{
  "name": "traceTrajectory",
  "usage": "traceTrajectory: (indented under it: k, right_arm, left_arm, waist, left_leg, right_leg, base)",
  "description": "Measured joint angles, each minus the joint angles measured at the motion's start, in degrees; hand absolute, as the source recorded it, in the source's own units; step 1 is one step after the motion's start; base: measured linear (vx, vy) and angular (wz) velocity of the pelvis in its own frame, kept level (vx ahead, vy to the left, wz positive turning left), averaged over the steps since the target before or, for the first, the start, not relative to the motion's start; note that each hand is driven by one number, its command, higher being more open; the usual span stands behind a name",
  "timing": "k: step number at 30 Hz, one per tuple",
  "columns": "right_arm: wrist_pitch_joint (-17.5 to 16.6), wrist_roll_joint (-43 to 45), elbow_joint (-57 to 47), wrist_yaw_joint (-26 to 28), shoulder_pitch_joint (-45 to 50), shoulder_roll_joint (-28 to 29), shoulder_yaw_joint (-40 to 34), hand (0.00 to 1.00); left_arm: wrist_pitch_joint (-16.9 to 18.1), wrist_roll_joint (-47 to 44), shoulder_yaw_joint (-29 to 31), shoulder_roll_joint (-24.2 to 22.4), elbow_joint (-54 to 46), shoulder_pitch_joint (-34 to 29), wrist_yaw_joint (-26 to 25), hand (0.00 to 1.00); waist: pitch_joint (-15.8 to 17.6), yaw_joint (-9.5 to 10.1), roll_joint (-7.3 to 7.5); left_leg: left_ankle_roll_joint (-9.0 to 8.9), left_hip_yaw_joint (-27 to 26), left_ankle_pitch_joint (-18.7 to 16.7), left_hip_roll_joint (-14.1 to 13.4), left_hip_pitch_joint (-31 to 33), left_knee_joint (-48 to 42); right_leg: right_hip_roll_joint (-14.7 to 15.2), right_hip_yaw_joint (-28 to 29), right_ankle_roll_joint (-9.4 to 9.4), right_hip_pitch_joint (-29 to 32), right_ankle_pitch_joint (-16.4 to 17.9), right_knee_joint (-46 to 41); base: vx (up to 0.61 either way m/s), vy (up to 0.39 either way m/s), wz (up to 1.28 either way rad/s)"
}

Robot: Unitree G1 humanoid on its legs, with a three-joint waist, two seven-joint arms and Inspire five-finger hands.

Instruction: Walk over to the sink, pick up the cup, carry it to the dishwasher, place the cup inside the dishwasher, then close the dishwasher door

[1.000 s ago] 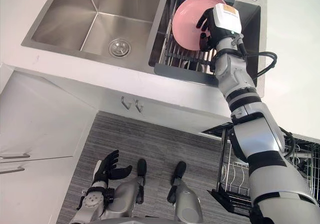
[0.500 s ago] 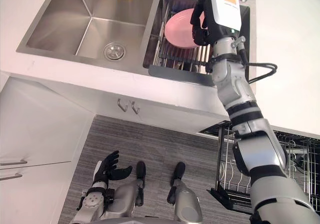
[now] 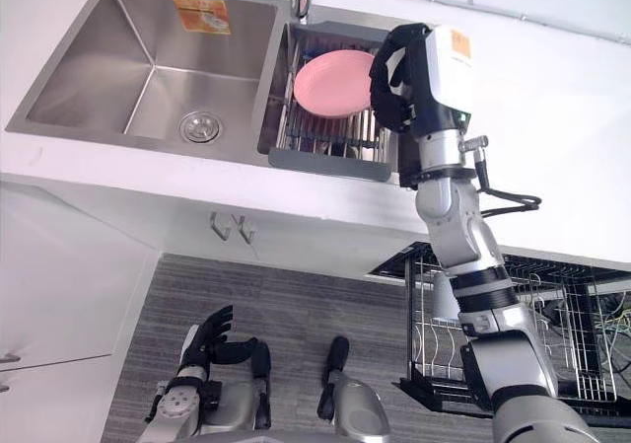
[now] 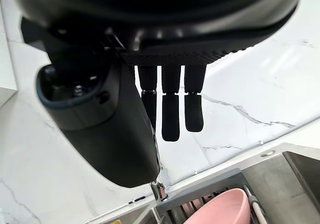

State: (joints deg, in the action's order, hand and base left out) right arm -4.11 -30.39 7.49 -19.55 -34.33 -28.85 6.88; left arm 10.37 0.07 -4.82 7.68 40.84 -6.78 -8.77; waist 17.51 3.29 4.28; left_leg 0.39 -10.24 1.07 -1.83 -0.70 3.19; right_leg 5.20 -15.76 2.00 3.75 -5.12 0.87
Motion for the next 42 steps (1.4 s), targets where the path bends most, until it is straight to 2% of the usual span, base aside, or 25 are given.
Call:
traceTrajectory:
  k: [11,21,22,31,42]
  right_arm:
    - [-1.85,0.01,-6.44,0.02,8.78,2.58,-0.68,0.30]
    - [-1.91,1.93,-6.61,0.59,13.20,4.15,-2.30,0.30]
    - [-1.91,2.04,-6.57,0.77,13.89,4.15,-2.29,0.90]
    - [-1.83,2.08,-5.90,1.07,14.90,4.19,-2.05,0.90]
    - [-1.47,2.07,-3.08,1.64,16.49,4.22,-2.05,0.90]
  left_arm:
    - [-0.20,0.06,-0.17,-0.03,3.18,-1.65,0.11,0.90]
    - [-0.23,0.14,-0.33,-0.12,4.55,-2.18,0.30,0.90]
    - [-0.23,0.33,-0.34,-0.13,4.56,-2.32,0.31,0.90]
    - [-0.23,1.23,-1.78,-0.48,4.64,-2.99,0.31,0.90]
    - [-0.23,1.29,-1.78,-0.60,4.78,-3.02,0.30,0.90]
  waist:
    - [-5.39,-1.06,0.05]
    - [-7.28,-1.76,-0.17]
    - [-7.55,-1.84,-0.35]
    - [-8.83,-2.71,-1.86]
    - [-8.97,-2.79,-2.07]
  left_leg:
    - [-0.03,0.18,-0.01,0.09,-2.41,0.30]
    - [-0.30,0.11,-0.07,0.04,-3.91,0.31]
    - [-0.36,0.10,-0.11,0.06,-3.92,0.30]
    - [-0.61,0.04,-0.30,0.11,-4.11,0.29]
    - [-0.78,-0.04,-0.41,0.05,-4.27,0.21]
  right_leg:
    - [0.10,-0.03,0.10,-2.30,0.07,0.09]
    - [0.22,0.10,0.14,-3.88,0.01,0.48]
    - [0.22,0.10,0.21,-3.92,-0.04,0.63]
    - [-0.18,0.13,0.30,-4.74,-0.64,2.07]
    - [-0.21,0.19,0.26,-4.94,-0.69,2.29]
  base:
    - [0.00,0.000,0.00]
    - [0.00,0.000,0.00]
    - [0.00,0.000,0.00]
    - [0.00,0.000,0.00]
    - [0.00,0.000,0.00]
